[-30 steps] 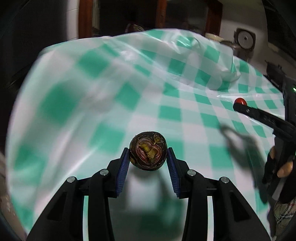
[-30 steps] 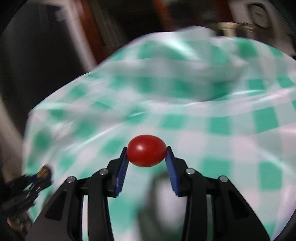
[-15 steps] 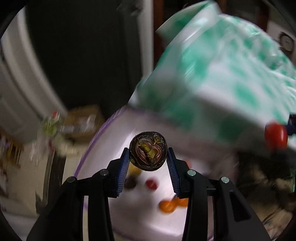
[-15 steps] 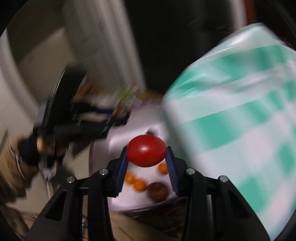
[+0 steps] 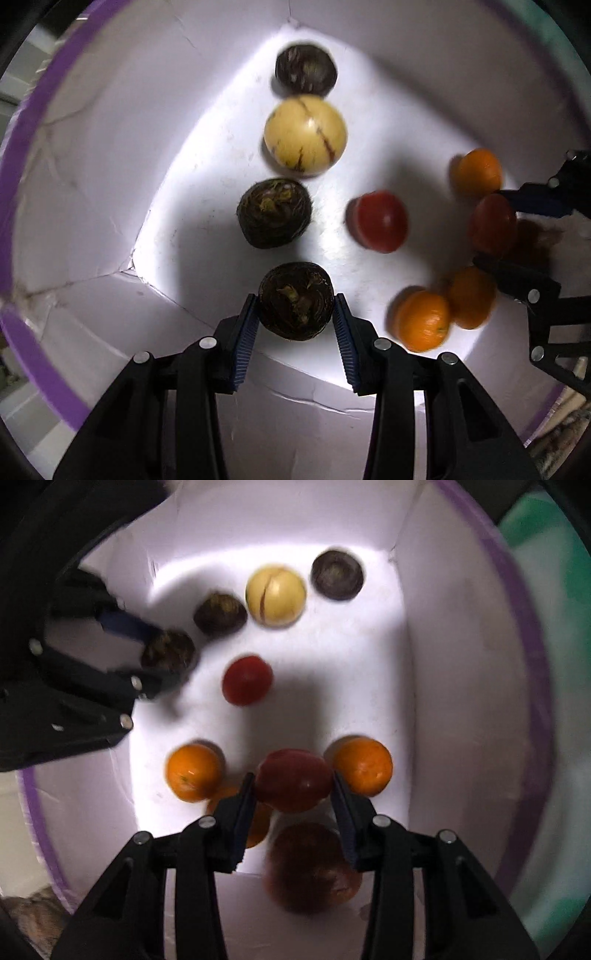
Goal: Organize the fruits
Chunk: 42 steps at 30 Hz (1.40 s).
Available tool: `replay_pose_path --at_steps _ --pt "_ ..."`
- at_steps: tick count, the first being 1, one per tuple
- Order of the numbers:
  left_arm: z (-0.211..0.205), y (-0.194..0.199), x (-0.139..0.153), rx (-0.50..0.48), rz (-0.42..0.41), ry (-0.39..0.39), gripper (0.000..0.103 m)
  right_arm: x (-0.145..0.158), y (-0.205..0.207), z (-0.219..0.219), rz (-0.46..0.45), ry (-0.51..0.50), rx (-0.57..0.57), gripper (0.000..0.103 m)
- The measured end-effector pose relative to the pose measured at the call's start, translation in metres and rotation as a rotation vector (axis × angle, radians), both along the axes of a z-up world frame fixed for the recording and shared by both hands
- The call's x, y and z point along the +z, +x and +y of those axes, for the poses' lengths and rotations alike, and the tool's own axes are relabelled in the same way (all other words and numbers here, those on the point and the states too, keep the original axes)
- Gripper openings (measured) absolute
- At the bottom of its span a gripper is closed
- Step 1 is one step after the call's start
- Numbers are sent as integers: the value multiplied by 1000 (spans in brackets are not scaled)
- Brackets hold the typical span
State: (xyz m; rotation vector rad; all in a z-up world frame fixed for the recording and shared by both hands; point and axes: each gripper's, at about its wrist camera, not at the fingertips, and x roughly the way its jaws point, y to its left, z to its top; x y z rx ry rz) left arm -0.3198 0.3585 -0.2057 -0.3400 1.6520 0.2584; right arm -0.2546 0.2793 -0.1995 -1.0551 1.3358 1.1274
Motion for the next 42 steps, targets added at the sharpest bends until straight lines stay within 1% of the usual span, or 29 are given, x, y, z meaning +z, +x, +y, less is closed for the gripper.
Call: replay_pose_path --at_steps 1,3,5,7,8,10,11,12,13,15,16,17,19,21,23,24,25,26,28,29,30,31,33,35,37,39,40,41,42 --pt "-1 2 1 -4 4 -6 39 -4 -2 1 -3 -11 13 42" --pt "-3 3 0 -24 20 23 39 -7 -5 0 -11 -12 25 42" --pt "-3 2 -2 -28 32 32 39 -8 -7 0 -7 -14 23 42" --pt "-4 1 -1 -23 22 24 39 -9 -9 -1 -21 -10 29 43" --pt "-3 -1 0 -17 14 25 39 -8 -9 -3 -21 -6 25 44" --pt "-1 -3 2 -1 0 27 40 -6 -11 -3 -14 14 16 54" --pt "0 -4 3 6 -6 26 40 -3 -11 -4 -18 29 12 62" --pt "1 -4 5 16 -17 25 40 0 -11 -1 -23 39 10 66" --pt "2 -5 7 24 -31 25 42 2 -11 2 -25 48 8 68" --pt "6 -8 12 51 -66 22 52 9 -10 0 -11 69 -13 70" --pt "10 -9 17 65 -96 18 61 14 -9 -2 -3 81 -27 70" --pt "12 -12 24 82 -150 8 68 20 -9 -4 3 96 -37 71" --pt "17 -22 38 100 -226 4 68 38 -14 -12 -6 146 -38 76" --pt "15 -34 66 121 -320 43 72 62 -23 -22 -57 192 -15 78" --pt "13 -52 109 167 -459 101 85 90 -31 -33 -86 252 5 81" --pt "9 -56 126 183 -507 119 88 106 -34 -40 -106 294 8 83" --pt "7 -69 155 209 -592 158 89 123 -36 -46 -118 337 1 84" --pt "4 -74 177 222 -644 192 89 134 -35 -51 -122 367 -10 87" --pt "-12 -75 226 240 -764 284 89 164 -29 -68 -121 455 -58 93" --pt "-18 -85 252 240 -838 344 93 180 -27 -77 -122 506 -96 97" --pt "-27 -94 271 236 -885 382 93 187 -24 -76 -121 530 -119 101" --pt "-31 -98 287 227 -926 411 99 199 -20 -79 -115 562 -159 102" --pt "-41 -105 316 199 -984 438 99 210 -13 -89 -80 605 -251 102" --pt "-52 -100 328 190 -991 432 99 216 -10 -98 -44 615 -343 102" --pt "-60 -100 324 214 -968 403 99 215 -4 -103 1 606 -438 102" --pt "-58 -93 300 293 -907 339 99 201 -2 -103 6 597 -476 102" --pt "-52 -87 280 336 -862 317 99 194 -2 -101 -11 580 -484 102" --pt "-42 -80 253 394 -786 294 99 188 -2 -99 -30 557 -488 102" --pt "-35 -77 238 439 -734 280 99 177 -1 -96 -52 520 -491 102"
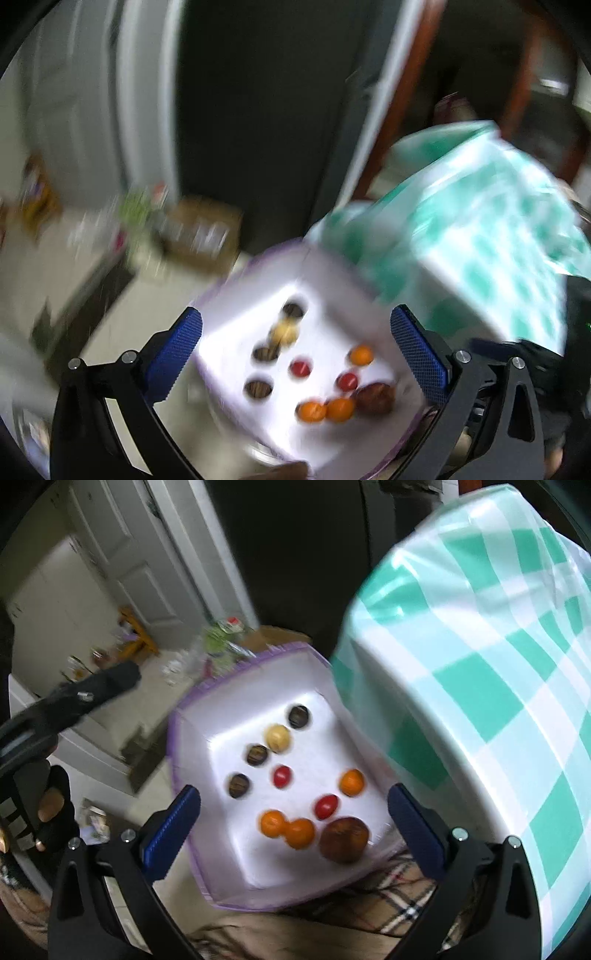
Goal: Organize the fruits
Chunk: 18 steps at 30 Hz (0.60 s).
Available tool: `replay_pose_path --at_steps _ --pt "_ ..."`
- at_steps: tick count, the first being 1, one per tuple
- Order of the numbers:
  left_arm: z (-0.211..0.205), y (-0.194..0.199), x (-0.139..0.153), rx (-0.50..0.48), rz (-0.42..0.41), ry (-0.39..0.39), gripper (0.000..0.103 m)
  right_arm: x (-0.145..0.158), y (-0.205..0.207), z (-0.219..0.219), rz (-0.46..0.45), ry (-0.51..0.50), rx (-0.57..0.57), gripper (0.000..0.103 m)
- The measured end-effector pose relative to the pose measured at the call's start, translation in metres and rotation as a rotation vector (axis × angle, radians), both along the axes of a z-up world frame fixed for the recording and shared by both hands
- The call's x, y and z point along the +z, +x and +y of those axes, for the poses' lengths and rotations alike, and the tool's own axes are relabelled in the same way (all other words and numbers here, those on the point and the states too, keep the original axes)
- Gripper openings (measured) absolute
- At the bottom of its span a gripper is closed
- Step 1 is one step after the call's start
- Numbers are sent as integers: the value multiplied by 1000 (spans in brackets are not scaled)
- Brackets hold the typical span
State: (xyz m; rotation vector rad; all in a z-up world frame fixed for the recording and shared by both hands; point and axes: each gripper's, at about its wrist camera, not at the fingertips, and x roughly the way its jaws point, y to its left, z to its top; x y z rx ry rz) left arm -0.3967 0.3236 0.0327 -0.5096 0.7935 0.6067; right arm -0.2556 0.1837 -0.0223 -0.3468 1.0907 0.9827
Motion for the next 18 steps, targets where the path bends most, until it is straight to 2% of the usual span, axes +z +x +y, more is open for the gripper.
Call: replay_pose_path --at_steps 3,5,8,13,18 --pt "18 -2 -41 110 83 -93 99 -23 -1 10 -16 -78 10 102" --pt "16 1 -58 117 140 -78 99 -37 -3 17 -15 -132 34 102" --pt "-1 12 -73 65 219 -16 99 -61 -7 30 -16 -210 63 102" --pt "-19 20 -89 -30 246 -14 99 -96 -12 39 -16 -310 87 102" --pt "-32 24 -96 -76 226 -5 99 -105 -7 35 -4 -330 72 102"
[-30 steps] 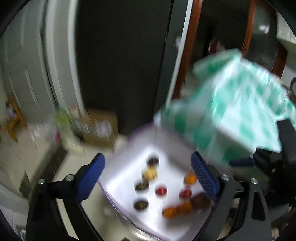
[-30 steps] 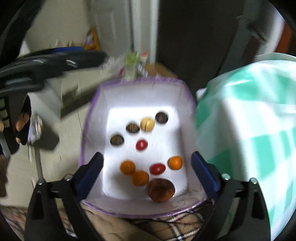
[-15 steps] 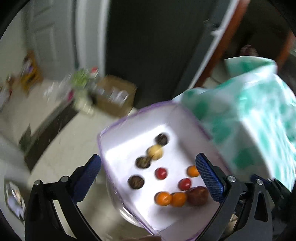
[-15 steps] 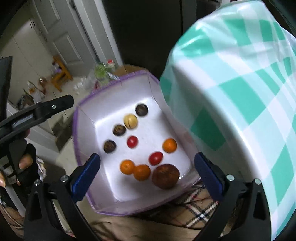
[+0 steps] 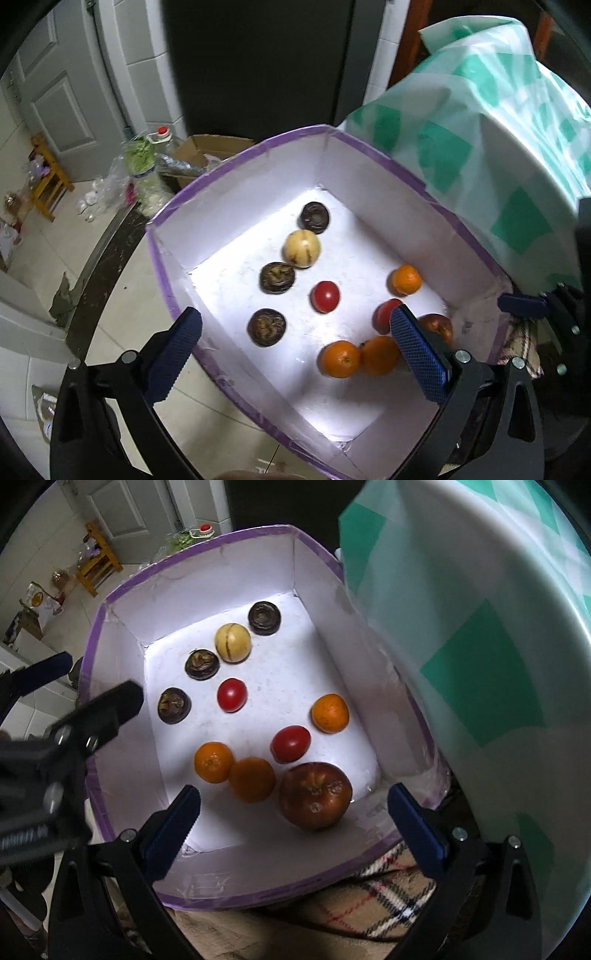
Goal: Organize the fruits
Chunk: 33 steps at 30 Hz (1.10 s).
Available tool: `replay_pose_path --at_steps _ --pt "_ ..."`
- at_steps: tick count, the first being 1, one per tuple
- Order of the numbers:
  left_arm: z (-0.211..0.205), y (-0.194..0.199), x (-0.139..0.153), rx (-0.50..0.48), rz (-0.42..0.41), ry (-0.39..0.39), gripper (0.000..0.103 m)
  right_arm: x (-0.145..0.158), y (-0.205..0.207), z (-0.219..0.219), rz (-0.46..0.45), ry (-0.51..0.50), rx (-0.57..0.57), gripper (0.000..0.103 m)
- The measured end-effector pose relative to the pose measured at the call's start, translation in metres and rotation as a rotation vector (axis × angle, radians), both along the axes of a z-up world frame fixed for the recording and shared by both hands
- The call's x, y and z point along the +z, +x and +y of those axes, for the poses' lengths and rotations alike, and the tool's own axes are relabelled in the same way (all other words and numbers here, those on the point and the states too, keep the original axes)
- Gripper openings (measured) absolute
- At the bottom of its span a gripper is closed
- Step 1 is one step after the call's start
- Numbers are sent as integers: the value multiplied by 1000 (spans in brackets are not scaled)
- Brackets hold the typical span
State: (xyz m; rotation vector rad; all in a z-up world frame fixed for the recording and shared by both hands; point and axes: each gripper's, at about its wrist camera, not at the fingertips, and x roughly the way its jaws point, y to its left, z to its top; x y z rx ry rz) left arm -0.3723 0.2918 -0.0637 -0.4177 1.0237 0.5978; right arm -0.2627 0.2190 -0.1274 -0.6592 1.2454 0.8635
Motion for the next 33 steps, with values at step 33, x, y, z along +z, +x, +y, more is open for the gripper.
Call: replay_pose_path --at_steps 33 --pt "5 5 -21 -18 48 -5 99 -15 4 -2 24 -40 -3 102"
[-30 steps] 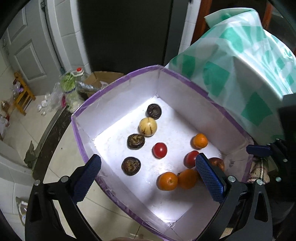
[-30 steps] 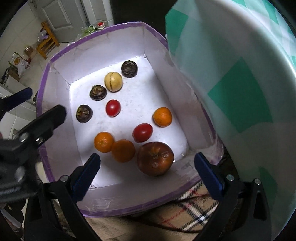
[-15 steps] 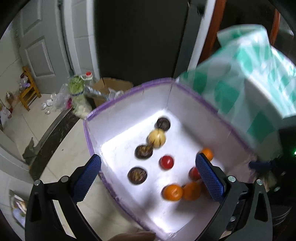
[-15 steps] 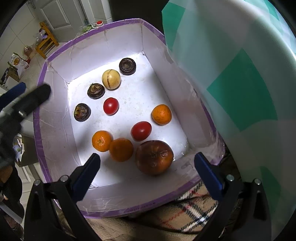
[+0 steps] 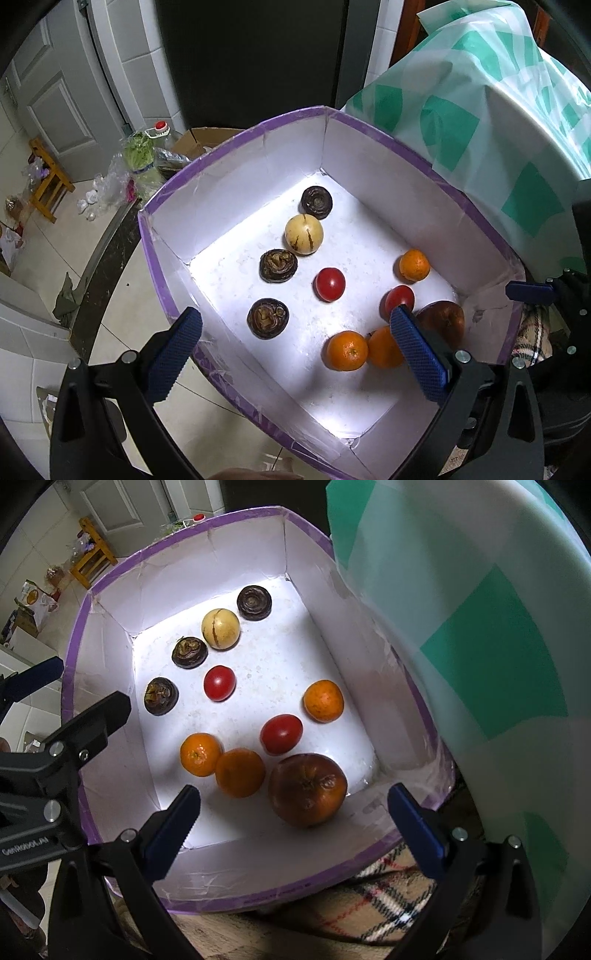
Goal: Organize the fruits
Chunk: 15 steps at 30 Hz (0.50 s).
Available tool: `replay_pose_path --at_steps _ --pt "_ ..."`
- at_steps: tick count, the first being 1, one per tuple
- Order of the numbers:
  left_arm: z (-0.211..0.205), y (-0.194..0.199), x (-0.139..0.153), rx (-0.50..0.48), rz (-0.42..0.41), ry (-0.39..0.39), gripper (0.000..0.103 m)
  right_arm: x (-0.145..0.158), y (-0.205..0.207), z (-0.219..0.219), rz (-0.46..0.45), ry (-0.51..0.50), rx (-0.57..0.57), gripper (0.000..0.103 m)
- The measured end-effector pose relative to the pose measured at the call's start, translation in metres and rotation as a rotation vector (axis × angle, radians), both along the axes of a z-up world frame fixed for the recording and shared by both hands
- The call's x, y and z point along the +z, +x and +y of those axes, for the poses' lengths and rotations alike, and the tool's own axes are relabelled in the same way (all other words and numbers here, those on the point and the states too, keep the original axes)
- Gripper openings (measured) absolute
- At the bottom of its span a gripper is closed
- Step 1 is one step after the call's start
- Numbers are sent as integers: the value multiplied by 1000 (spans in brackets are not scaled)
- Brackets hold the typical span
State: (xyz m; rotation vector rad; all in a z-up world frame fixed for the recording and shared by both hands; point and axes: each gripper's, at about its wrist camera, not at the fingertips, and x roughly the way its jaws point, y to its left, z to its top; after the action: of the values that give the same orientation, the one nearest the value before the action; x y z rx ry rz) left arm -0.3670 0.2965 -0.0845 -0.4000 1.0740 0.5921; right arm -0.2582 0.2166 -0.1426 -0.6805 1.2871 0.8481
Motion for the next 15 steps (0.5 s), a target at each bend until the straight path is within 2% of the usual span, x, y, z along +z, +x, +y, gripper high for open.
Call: replay_pose_path --at_steps 15 --pt "-2 2 -3 -12 5 -1 99 0 -1 0 0 0 4 102"
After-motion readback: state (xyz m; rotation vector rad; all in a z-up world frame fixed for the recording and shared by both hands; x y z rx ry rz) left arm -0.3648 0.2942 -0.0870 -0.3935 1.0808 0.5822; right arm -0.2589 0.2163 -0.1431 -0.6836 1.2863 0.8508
